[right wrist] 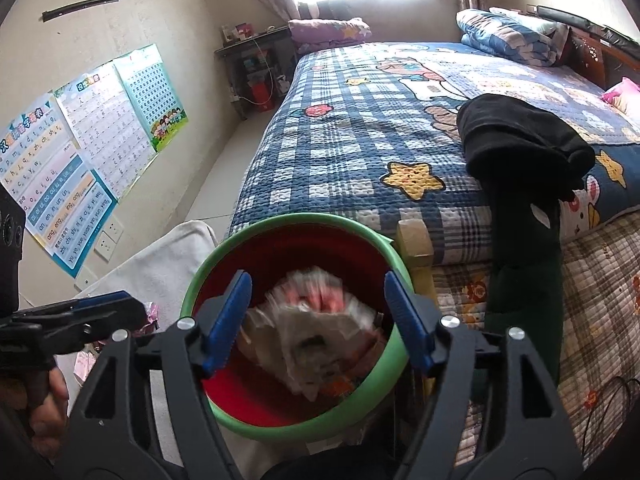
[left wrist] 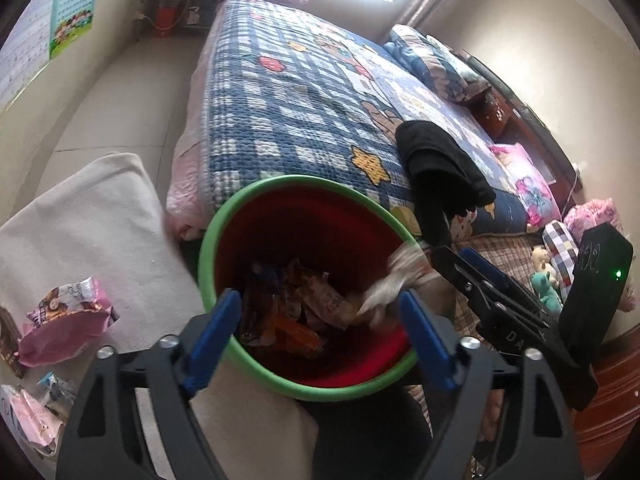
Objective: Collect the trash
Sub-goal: 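Open both grippers to drop the wrapper and paper into the bucket, then move both open grippers back to the trash pile on the table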
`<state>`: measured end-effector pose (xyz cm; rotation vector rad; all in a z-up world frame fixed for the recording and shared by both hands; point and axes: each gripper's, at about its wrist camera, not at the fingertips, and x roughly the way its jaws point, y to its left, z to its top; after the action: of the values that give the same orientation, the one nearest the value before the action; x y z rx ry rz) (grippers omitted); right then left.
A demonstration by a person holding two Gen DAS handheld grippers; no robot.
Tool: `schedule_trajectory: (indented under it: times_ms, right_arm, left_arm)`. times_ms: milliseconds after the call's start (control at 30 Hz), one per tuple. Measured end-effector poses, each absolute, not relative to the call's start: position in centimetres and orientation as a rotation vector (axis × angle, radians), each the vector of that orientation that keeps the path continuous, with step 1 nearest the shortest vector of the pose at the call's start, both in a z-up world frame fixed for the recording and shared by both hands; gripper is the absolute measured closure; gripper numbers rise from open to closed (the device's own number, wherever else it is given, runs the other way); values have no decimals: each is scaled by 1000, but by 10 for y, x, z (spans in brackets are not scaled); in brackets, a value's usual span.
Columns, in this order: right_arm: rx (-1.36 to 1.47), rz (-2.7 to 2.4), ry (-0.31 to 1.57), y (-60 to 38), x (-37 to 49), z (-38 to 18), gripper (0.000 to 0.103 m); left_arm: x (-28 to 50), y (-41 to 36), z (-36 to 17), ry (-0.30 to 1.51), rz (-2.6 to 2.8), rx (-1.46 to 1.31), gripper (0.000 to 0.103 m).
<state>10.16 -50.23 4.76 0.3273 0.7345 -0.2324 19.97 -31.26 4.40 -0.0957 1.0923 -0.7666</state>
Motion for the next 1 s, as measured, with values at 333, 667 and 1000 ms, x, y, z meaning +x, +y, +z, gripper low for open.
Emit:
schedule_trajectory:
  times_ms: [333, 667, 1000]
  right_arm:
    - [303, -240, 715, -487, 93, 59, 5]
    - [255, -190, 704, -443, 88, 74, 5]
    - [203, -70, 710, -372, 90, 78, 5]
  left_arm:
    - [192, -274, 56, 1051, -690, -115, 8]
    - [174, -212, 67, 1016, -601, -145, 8]
    - [151, -129, 67, 993, -480, -196, 8]
